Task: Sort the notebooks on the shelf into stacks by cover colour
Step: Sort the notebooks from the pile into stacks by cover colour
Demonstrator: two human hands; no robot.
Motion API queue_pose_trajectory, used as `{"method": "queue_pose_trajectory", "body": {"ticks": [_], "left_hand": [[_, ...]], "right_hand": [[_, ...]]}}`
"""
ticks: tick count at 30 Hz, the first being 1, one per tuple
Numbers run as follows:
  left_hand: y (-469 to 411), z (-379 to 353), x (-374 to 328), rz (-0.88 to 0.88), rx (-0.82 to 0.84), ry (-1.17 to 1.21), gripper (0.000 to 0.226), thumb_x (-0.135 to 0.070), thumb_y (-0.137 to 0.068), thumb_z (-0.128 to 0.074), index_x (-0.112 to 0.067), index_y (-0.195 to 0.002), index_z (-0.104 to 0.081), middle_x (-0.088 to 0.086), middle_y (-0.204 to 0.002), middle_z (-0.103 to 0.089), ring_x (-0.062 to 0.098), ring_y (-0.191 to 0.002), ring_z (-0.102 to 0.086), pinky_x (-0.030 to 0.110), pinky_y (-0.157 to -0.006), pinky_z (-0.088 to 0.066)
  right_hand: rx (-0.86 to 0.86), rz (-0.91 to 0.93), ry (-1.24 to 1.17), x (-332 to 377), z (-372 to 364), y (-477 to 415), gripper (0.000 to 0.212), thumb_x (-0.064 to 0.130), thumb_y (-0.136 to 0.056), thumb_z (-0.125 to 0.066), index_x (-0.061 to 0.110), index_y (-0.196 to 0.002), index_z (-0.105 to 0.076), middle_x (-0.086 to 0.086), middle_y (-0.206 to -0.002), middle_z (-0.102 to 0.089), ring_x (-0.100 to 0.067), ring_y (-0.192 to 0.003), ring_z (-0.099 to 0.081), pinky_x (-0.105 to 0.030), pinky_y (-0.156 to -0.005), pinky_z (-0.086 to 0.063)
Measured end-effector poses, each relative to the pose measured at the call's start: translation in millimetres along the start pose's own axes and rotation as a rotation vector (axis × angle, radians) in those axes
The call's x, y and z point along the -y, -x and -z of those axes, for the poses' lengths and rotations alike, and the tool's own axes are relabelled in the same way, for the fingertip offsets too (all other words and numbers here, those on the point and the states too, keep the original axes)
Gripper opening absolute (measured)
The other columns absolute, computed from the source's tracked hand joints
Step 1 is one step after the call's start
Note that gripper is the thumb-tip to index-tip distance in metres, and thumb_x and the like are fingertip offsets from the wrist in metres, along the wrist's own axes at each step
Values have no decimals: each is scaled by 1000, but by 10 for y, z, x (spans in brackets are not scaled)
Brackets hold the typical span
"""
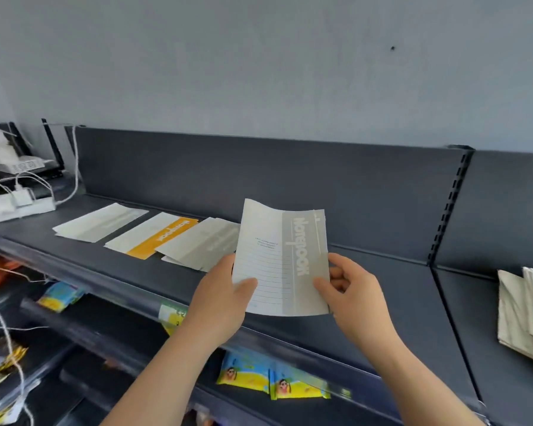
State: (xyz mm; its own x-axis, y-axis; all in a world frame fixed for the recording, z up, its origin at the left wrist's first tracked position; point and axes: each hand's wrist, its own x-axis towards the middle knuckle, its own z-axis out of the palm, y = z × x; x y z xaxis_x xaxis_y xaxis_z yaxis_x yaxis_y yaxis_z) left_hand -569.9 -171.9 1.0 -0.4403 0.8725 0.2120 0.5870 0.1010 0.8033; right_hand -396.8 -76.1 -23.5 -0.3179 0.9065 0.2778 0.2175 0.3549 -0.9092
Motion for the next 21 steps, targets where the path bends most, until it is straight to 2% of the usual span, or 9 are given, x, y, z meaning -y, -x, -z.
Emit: {"method": "queue_pose_trajectory", "body": {"ticks": [4, 10, 13, 17, 19, 21], "left_hand": [[-105, 316, 274, 23, -34, 18, 27, -15, -95, -50, -37, -110, -51, -19, -111, -58, 3, -104, -54, 8, -68, -39], [-417, 667, 745, 93, -106, -20, 29, -16, -94, -55, -26, -121, -56, -12, -119, -61, 6, -107, -56, 9, -69, -43], [-658, 827, 966, 96, -134, -34, 30, -17, -93, -56, -27, -121, -57, -12, -119, -62, 7, -106, -57, 12, -73, -44], [-990, 1025, 1182, 83, -132, -33, 34, -16, -93, -54, -35, -122, -55, -18, -116, -61, 5, -105, -57, 11, -72, -43], [-1152, 1126, 1295, 86, -149, -49, 34, -15, -92, -55, -39, -116, -55, -22, -109, -62, 4, -101, -58, 10, -69, -42], [-1294, 1232, 1427, 105, -172, -66, 27, -16, -92, -56, -34, -111, -58, -19, -105, -64, 5, -98, -59, 10, -67, -41]], "right_hand": [[61, 6, 20, 78, -460, -155, 31, 13, -87, -60, 29, -114, -61, 11, -85, -68, -4, -75, -64, -16, -62, -52], [141, 37, 60, 158, -1070, -494, 32, 14, -87, -60, 29, -116, -60, 10, -85, -66, -6, -73, -63, -19, -63, -52], [171, 50, 68, 171, -1349, -719, 31, 14, -87, -60, 29, -114, -60, 11, -81, -65, -1, -66, -59, -14, -57, -48], [200, 32, 91, 203, -1688, -1038, 33, 17, -88, -62, 24, -119, -54, 12, -80, -60, -3, -67, -59, -13, -57, -46], [227, 32, 114, 215, -1857, -1197, 31, 18, -87, -62, 26, -116, -54, 12, -79, -60, -4, -68, -58, -14, -58, -46], [254, 52, 135, 236, -2031, -1353, 30, 20, -86, -62, 29, -114, -56, 11, -79, -61, -5, -67, -59, -14, -59, -46]]}}
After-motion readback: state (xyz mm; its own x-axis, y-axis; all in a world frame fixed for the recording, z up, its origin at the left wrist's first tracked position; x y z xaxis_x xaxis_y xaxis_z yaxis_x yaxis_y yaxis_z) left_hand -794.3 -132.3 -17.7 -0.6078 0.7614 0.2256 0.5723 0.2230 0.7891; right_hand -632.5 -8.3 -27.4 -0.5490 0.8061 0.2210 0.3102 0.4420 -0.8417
